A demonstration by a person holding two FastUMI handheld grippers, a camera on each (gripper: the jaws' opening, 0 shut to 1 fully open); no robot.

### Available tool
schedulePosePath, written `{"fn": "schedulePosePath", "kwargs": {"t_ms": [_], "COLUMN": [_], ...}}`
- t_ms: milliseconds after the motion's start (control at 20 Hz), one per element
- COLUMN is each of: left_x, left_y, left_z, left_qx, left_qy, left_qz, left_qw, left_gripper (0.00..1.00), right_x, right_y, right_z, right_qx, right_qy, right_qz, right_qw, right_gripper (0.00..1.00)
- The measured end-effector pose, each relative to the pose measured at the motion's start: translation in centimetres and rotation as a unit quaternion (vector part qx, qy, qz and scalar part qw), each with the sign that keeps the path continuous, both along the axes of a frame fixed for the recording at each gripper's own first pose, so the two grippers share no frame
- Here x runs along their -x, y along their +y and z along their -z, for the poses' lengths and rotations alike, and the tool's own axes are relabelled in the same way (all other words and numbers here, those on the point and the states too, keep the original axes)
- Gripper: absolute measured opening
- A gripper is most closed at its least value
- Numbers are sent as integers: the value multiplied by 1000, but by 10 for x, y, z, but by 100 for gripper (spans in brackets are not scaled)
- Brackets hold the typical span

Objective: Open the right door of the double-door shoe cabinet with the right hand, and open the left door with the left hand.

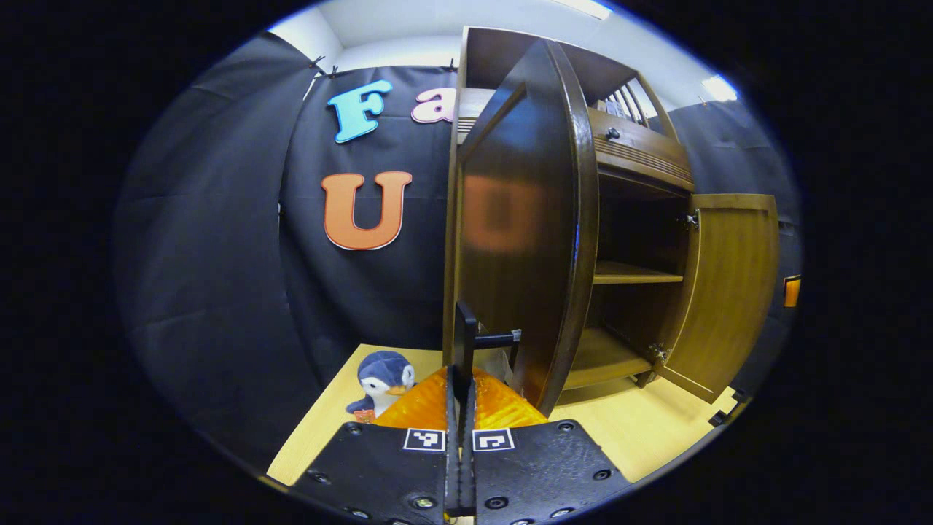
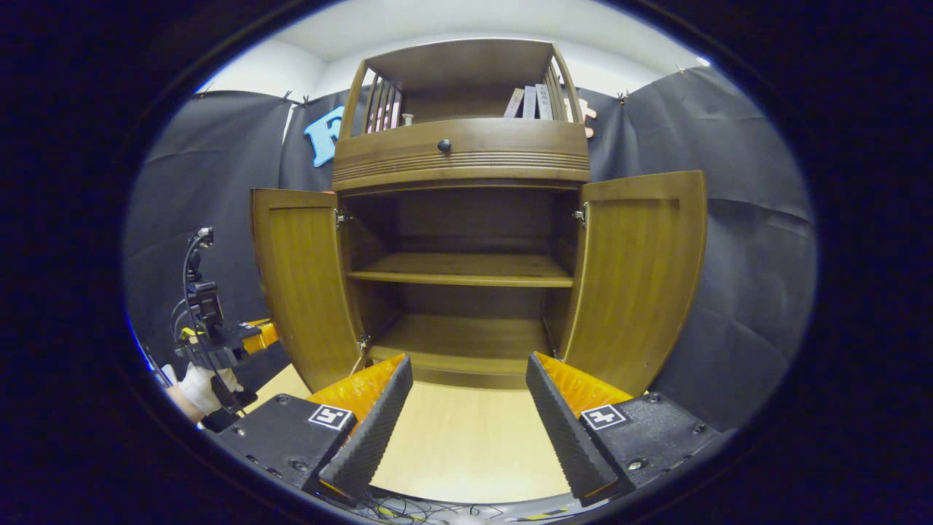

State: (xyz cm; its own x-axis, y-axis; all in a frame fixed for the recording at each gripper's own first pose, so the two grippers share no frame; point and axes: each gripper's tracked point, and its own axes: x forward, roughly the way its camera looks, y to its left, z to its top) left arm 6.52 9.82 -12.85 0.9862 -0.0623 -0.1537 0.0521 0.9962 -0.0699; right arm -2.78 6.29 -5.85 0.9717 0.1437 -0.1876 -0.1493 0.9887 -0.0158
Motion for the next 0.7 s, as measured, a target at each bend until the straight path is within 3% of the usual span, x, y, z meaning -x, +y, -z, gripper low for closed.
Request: {"fn": "schedulePosePath", "kwargs": {"t_ms": [150, 700], "left_x": [-3, -8], "left_y": [20, 51], "left_z": [0, -1], "left_qx": [5, -6], "left_qy": [-2, -21], "left_qz": [-4, 58], "left_qw": [1000, 998], "left_gripper": [0, 0], "right_x": [-1, -5], "right_y": [-2, -4], "right_z": [1, 11], "right_qx": [0, -4], "right_qy": [2, 16], "right_qz": [-1, 0], "right_qw": [1000, 1000], "right_gripper": [99, 99]}}
